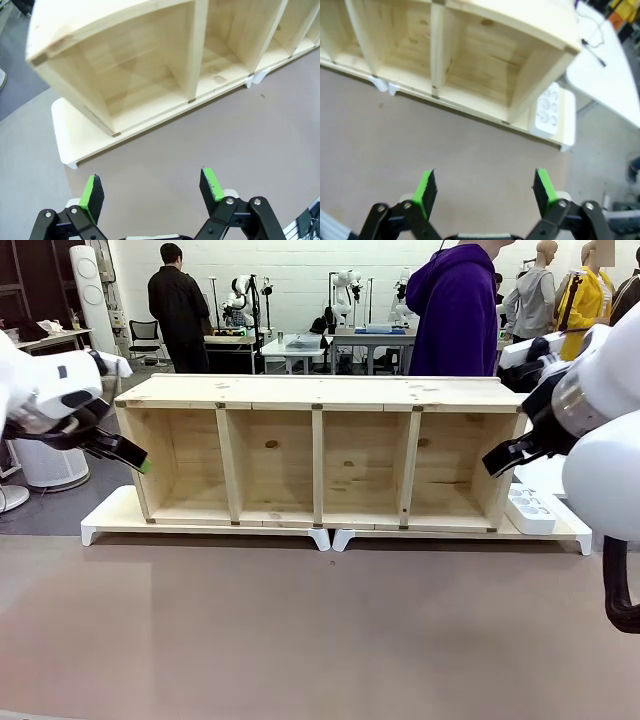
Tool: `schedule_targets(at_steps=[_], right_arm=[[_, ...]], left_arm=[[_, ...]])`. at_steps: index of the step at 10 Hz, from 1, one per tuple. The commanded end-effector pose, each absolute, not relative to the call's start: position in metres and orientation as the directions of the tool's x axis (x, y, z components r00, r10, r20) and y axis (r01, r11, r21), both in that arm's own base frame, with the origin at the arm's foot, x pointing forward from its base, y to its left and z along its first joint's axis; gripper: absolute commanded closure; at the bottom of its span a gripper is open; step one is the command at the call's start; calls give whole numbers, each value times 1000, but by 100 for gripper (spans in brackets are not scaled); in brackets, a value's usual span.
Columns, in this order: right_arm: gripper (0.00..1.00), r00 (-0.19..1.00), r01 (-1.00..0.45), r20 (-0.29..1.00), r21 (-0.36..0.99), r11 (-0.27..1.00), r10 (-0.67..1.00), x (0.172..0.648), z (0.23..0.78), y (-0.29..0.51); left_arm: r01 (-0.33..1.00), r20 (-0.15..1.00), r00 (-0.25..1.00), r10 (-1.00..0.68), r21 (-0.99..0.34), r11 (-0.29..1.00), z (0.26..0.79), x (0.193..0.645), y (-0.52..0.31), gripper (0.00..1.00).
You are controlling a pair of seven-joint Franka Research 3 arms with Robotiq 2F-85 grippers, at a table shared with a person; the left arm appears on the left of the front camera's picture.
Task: Perform cable management.
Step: When the cord part of the Power Cable appears at the lower middle area of the table and stops, grasp the cord part of the Power Cable.
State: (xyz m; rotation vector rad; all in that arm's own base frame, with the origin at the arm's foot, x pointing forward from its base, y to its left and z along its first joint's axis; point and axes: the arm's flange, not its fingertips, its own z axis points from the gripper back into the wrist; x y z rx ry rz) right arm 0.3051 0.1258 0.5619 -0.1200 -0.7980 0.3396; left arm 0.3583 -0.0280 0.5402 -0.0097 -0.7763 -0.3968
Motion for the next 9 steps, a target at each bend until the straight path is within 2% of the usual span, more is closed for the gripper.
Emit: schedule_targets(at_steps=[1, 4, 8, 9], right_arm=[[0, 663, -180, 706, -174, 968, 250, 184, 414, 48], [0, 674, -166, 716, -93, 982, 182, 174, 394, 25], [0, 677, -199, 711, -72, 977, 190, 174, 377, 14], [0, 694, -149, 701, -84, 985, 165, 294, 585, 63]], left_arm=[[355, 715, 614, -334, 128, 926, 406, 208, 7, 0], [367, 728, 596, -338, 128, 921, 400, 205, 11, 0], [393, 715, 601, -358, 126, 911, 397, 209, 9, 0], [354, 712, 618, -334, 128, 927, 556, 343, 32, 0]])
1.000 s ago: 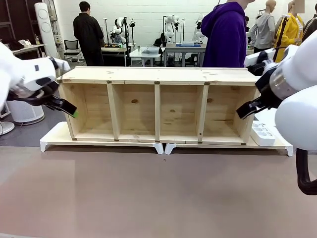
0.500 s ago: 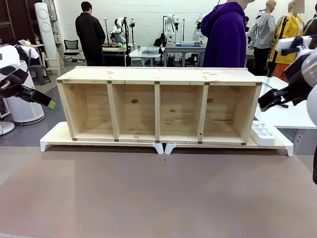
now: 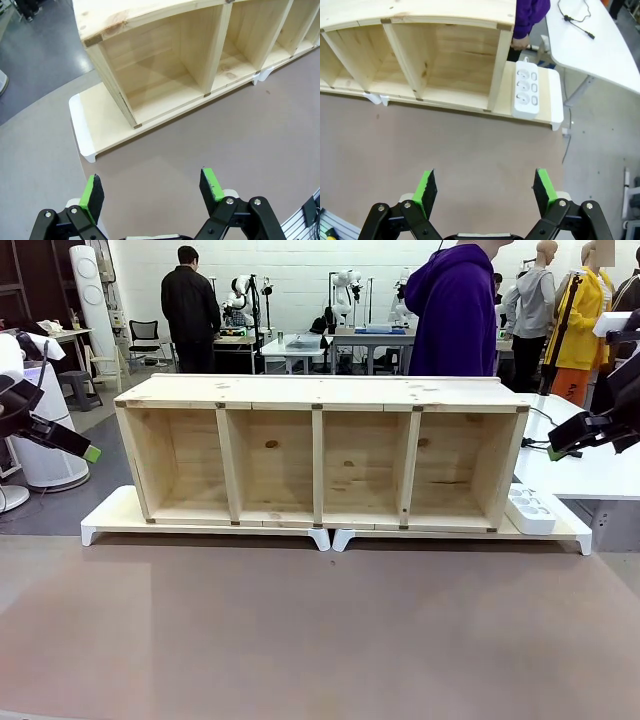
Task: Perform cable management.
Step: When the cord part of the Power Cable appears at the lower middle area of the table and stops, grasp the cord part of the Power Cable.
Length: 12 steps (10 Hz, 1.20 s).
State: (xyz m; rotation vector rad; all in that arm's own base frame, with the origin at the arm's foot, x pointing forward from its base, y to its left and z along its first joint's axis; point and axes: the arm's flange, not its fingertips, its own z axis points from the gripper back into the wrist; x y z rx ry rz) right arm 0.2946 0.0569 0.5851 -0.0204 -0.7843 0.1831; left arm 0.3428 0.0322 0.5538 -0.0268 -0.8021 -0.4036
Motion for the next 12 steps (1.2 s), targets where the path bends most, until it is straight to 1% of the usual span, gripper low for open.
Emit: schedule_targets(at_steps=[1, 12], right_arm=[[0, 694, -149, 701, -84, 985, 165, 294, 585, 63], [0, 694, -149, 701, -84, 985, 165, 294, 585, 63]], left_arm=[[354, 712, 618, -334, 128, 927, 556, 343, 32, 0], [354, 712, 618, -334, 128, 927, 556, 343, 32, 0]])
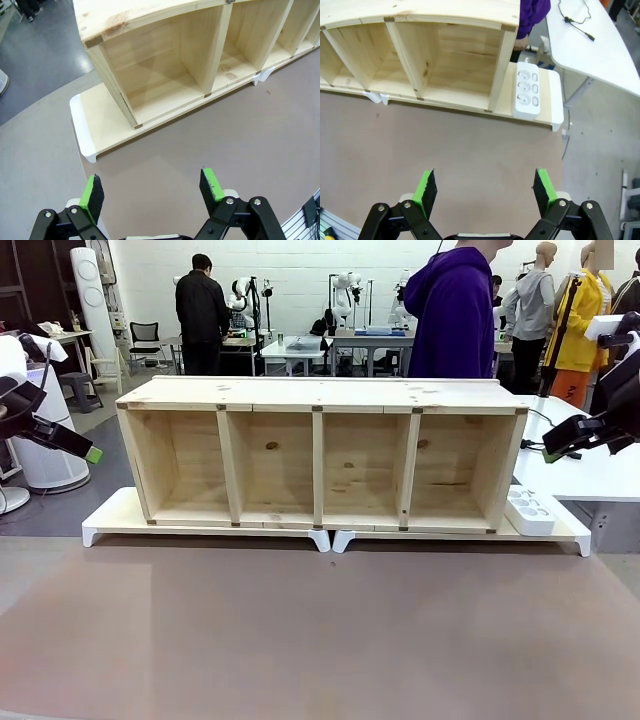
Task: Perform cable management.
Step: When the cord part of the Power Cable appears at the lower middle area of the table and stops, grasp the cord part of the Power Cable.
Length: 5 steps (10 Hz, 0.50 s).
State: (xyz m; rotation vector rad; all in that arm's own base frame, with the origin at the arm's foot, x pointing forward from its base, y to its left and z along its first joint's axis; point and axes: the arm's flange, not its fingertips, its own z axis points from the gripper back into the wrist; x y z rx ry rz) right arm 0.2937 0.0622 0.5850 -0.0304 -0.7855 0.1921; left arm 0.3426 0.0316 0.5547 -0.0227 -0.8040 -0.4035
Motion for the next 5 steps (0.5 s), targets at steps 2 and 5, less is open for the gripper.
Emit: schedule_targets(at_steps=[2, 5], right_arm=[[0, 694, -149, 701, -84, 985, 165, 294, 585, 63], [0, 694, -149, 701, -84, 985, 165, 294, 585, 63]], left_arm=[[354, 712, 618, -334, 128, 927, 556, 343, 32, 0], [354, 712, 618, -334, 128, 927, 556, 343, 32, 0]])
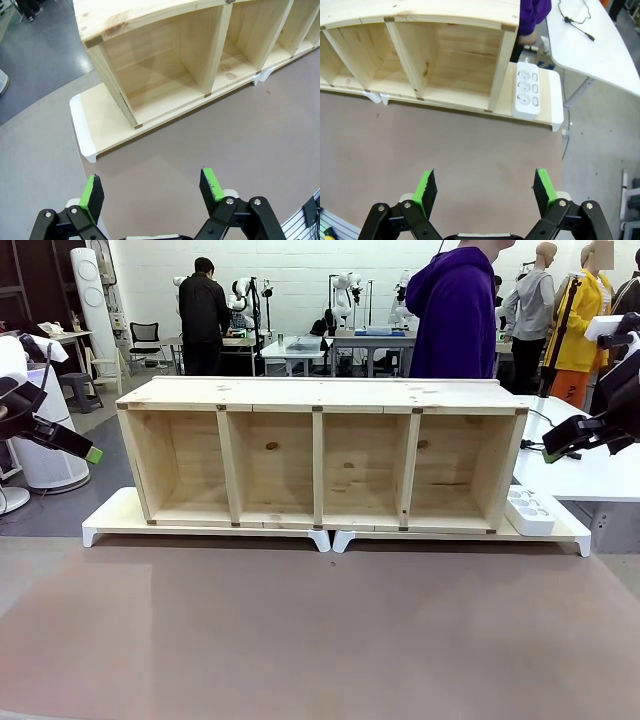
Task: Perform cable management.
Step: When the cord part of the Power Cable appears at the lower middle area of the table and stops, grasp the cord part of the Power Cable.
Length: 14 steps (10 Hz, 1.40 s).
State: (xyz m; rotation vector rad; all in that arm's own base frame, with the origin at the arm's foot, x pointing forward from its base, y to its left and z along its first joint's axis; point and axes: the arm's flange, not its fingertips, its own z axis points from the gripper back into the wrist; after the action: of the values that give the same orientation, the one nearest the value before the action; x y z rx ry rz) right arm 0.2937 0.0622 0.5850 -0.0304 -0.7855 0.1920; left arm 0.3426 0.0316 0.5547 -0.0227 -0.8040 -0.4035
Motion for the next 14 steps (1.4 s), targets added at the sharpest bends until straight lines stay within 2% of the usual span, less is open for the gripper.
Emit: schedule_targets(at_steps=[1, 14], right_arm=[[0, 694, -149, 701, -84, 985, 165, 294, 585, 63], [0, 694, -149, 701, -84, 985, 165, 294, 585, 63]], left_arm=[[354, 712, 618, -334, 128, 927, 556, 343, 32, 0], [354, 712, 618, -334, 128, 927, 556, 343, 32, 0]])
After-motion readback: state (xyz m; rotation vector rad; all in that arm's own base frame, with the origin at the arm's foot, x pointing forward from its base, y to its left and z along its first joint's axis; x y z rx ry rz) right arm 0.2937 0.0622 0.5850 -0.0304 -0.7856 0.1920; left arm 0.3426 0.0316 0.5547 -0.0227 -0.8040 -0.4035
